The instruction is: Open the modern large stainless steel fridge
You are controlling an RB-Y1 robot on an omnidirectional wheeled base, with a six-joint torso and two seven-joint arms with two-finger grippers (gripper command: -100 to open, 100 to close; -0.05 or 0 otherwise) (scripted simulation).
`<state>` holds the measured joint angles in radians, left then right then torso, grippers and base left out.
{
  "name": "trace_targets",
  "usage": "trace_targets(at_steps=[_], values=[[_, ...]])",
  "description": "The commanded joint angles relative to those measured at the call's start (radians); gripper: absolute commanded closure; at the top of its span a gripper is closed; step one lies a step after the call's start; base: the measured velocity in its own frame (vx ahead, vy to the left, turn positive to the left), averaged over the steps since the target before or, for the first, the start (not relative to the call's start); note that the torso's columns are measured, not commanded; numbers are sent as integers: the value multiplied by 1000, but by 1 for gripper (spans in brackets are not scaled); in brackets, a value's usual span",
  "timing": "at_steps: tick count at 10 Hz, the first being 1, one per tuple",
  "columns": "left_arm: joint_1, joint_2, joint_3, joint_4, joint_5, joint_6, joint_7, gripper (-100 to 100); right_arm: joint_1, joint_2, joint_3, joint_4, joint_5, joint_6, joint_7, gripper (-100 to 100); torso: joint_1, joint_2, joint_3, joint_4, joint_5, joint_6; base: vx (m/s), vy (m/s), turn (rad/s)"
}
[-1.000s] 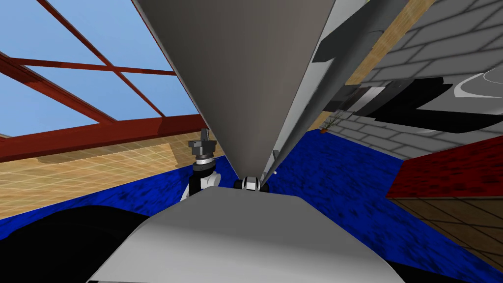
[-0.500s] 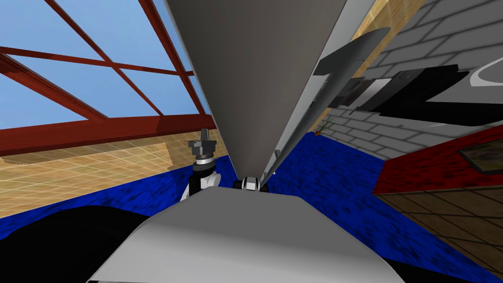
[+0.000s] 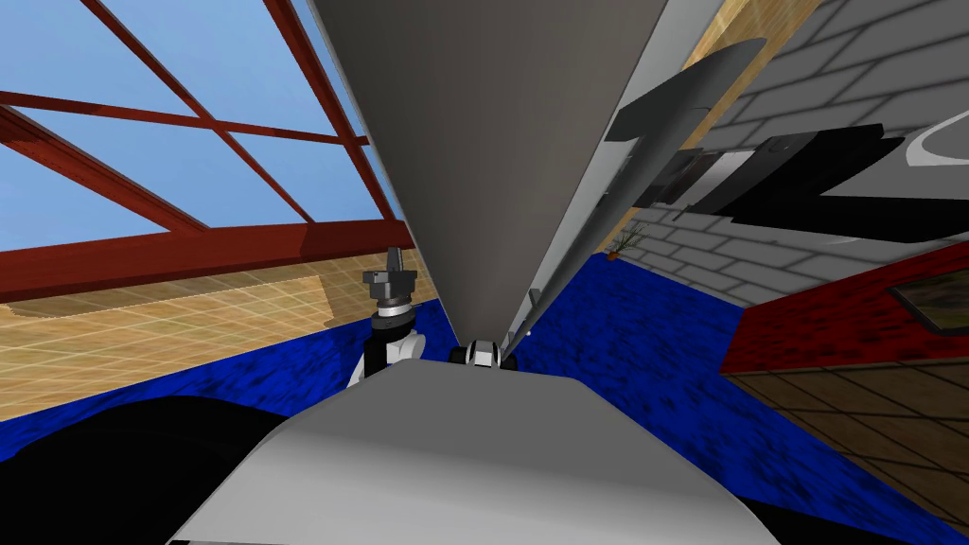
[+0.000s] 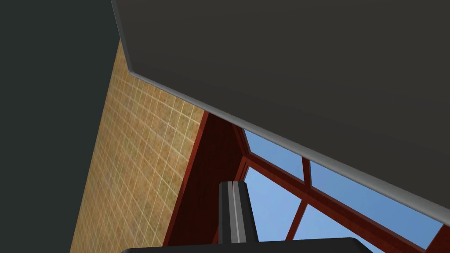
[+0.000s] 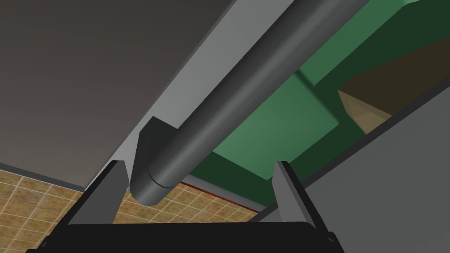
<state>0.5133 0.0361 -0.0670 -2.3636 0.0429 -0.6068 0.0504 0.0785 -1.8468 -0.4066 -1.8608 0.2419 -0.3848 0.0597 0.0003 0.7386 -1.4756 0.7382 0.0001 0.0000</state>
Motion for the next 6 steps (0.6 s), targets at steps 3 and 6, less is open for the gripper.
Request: trace_targets(at_steps=[3,6], values=[[0,0,0,0,0,0,0,0,-13,-76,-35,-13,16,4,5,-100,2,0,0,1,1,-1,-5,9,-24],[0,0,0,0,0,0,0,0,-18,-106,-48,-18,22,5,7,-100,10,3,2,2,5,-4,-5,10,-24]])
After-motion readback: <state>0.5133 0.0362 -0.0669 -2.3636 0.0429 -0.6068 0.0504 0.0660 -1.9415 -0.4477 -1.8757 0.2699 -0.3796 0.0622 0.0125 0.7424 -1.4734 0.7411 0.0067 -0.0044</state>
